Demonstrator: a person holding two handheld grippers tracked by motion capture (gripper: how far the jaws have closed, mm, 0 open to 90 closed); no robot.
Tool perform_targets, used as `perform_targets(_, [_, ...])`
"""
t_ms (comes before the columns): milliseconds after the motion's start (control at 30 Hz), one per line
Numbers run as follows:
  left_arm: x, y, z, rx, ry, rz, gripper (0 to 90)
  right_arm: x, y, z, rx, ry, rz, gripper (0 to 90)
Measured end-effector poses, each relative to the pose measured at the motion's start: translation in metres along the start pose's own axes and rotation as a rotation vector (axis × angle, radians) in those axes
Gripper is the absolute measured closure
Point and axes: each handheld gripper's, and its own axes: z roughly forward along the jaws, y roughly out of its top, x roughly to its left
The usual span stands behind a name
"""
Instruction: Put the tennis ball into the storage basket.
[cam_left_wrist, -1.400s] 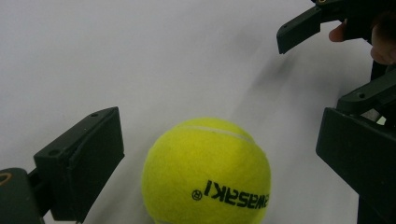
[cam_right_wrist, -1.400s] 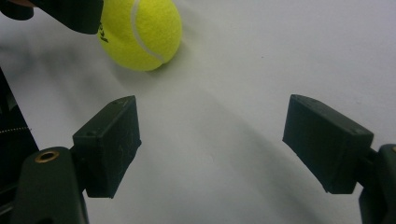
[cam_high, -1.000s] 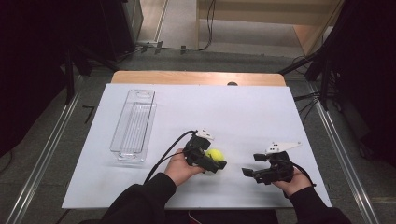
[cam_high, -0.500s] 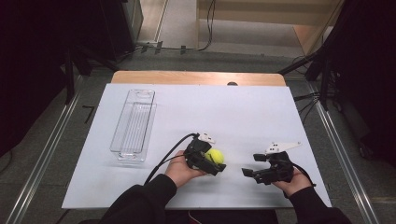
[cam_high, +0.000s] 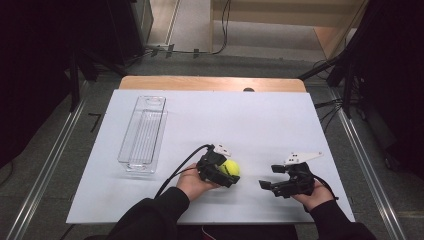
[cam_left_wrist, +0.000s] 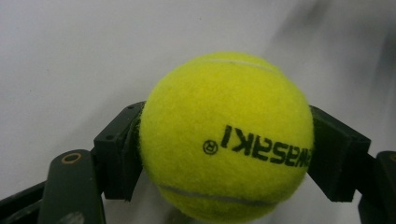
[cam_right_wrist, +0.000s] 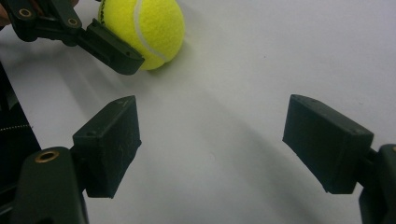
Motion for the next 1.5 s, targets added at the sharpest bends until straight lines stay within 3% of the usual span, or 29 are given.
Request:
perform_targets(800, [0.002, 0.002, -0.004, -0.008, -0.021, -0.019, 25.3, 0.0, 0.0, 0.0, 0.0, -0.001, 0.001, 16.9])
perform_targets(1100, [0.001, 0.004, -0.011, -0.031, -0.041, -0.028, 25.4, 0.0, 0.0, 0.0, 0.001, -0.001, 0.0, 16.9])
perform_targets(1500, [0.0, 0.008, -0.026, -0.051, -0.033, -0.017, 25.3, 0.0, 0.0, 0.0, 0.004, 0.0, -0.001, 16.9])
